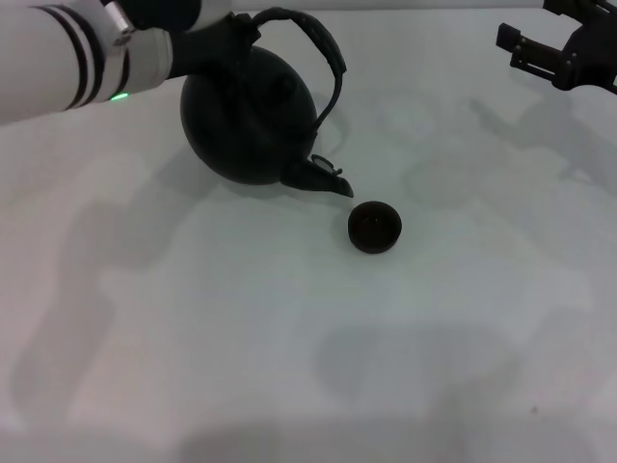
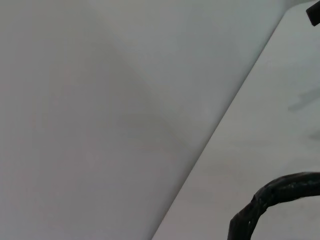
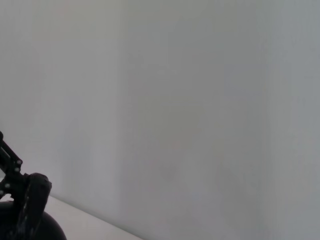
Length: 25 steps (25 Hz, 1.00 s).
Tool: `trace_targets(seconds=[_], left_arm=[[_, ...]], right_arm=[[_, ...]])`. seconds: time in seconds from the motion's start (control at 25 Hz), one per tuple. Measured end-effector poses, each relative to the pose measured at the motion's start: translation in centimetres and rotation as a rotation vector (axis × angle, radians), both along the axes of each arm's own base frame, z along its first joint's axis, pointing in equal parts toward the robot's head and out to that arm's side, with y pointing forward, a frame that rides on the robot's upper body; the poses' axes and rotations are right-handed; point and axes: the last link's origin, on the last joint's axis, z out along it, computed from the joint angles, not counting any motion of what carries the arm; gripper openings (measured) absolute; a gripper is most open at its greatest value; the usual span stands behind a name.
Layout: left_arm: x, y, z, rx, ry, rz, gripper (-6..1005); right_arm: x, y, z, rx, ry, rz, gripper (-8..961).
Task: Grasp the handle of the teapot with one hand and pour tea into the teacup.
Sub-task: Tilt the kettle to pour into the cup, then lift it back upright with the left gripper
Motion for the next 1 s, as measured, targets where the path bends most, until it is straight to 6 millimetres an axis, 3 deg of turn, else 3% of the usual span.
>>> trace_targets(seconds=[1.0], left_arm=[[2.3, 0.1, -1.5, -0.028, 0.087, -0.079, 93]], right_arm=[[0.1, 0.4, -0.4, -0.002, -0.006, -0.020, 856]])
